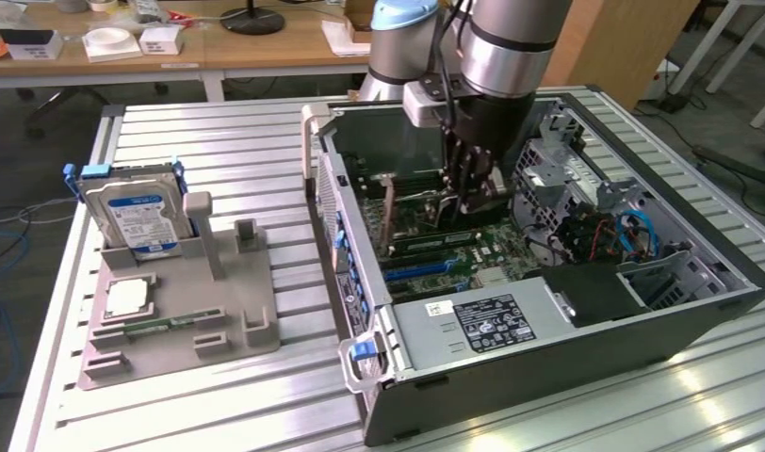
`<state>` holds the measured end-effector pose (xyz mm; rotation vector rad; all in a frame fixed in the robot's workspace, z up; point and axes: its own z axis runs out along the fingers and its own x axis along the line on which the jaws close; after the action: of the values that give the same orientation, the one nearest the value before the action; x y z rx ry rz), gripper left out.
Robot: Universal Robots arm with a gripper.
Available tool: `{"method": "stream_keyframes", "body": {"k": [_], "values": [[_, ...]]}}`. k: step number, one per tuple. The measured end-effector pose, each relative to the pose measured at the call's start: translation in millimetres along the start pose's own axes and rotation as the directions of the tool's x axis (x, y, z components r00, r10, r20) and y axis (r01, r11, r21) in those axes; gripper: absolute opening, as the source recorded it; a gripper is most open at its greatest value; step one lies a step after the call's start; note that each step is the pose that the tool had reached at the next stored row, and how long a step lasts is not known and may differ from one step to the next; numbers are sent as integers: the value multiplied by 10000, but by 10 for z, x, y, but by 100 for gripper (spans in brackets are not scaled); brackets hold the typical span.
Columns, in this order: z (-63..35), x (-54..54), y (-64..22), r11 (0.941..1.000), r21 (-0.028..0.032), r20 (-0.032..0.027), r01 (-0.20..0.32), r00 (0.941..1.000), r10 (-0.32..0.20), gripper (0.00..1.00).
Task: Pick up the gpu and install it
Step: 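Insert the gpu into the slot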
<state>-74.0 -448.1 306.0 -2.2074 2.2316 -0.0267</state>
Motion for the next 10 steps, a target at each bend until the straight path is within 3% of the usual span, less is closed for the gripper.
{"method": "stream_keyframes", "body": {"k": [10], "values": [[47,38,31,9998,-1,-2,-195,9998,195,27]]}}
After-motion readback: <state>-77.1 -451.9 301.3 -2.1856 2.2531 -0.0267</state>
